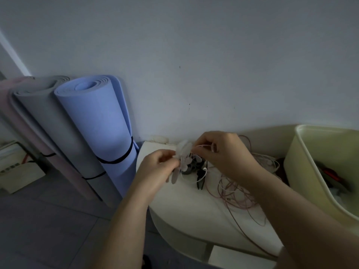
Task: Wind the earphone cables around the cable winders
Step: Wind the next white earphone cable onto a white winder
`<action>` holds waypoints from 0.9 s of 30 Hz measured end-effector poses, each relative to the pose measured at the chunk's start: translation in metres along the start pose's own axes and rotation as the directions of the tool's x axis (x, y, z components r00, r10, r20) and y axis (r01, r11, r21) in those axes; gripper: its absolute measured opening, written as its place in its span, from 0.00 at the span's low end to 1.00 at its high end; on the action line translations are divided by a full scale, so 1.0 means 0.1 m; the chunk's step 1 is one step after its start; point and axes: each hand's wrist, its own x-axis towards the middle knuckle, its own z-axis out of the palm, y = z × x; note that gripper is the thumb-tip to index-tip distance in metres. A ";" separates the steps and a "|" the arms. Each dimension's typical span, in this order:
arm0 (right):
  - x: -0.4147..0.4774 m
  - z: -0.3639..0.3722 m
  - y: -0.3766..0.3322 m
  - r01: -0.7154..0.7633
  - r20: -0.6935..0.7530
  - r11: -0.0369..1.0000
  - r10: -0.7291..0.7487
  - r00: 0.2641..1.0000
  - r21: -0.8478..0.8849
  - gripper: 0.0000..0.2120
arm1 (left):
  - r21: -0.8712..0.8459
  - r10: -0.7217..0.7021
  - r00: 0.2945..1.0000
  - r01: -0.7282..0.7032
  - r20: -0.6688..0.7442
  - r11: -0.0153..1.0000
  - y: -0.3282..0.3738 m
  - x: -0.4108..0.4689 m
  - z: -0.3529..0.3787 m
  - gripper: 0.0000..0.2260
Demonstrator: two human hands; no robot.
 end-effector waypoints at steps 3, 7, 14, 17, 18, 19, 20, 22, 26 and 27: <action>0.01 -0.11 0.07 -0.071 -0.045 0.984 0.079 0.996 0.163 0.04 | -0.060 -0.033 0.989 0.042 0.147 0.997 0.01 -0.03 -0.02 0.07; 0.01 -0.10 0.13 -0.151 -0.005 0.899 0.168 0.986 0.411 0.05 | -0.247 -0.020 0.951 0.101 0.309 0.964 0.04 -0.04 -0.05 0.05; 0.03 0.21 0.18 -0.401 0.325 0.588 0.237 0.916 0.702 0.11 | -0.494 0.130 0.861 0.153 0.492 0.856 0.08 -0.04 -0.05 0.11; 0.03 0.34 0.12 -0.437 0.368 0.595 0.243 0.898 0.675 0.16 | -0.687 0.201 0.899 0.138 0.390 0.713 0.12 -0.07 -0.06 0.09; 0.03 0.36 0.09 -0.424 0.350 0.637 0.247 0.903 0.644 0.16 | -0.740 0.162 0.933 0.139 0.320 0.658 0.12 -0.06 -0.07 0.10; 0.02 0.35 0.05 -0.396 0.330 0.702 0.237 0.914 0.592 0.14 | -0.785 0.101 0.963 0.141 0.250 0.604 0.10 -0.03 -0.09 0.10; 0.02 0.35 0.01 -0.350 0.311 0.783 0.210 0.927 0.513 0.12 | -0.820 0.035 0.981 0.138 0.188 0.556 0.08 0.00 -0.10 0.10; -0.01 0.36 -0.05 -0.238 0.310 0.905 0.127 0.942 0.353 0.10 | -0.858 -0.078 0.993 0.116 0.088 0.501 0.05 0.05 -0.11 0.09; -0.04 0.34 -0.13 -0.123 0.328 0.971 0.051 0.943 0.202 0.09 | -0.799 -0.151 0.988 0.087 -0.005 0.596 0.03 0.05 -0.11 0.04; -0.05 0.31 -0.14 -0.105 0.310 0.978 0.044 0.950 0.182 0.09 | -0.741 -0.145 0.989 0.073 -0.033 0.668 0.03 0.05 -0.11 0.05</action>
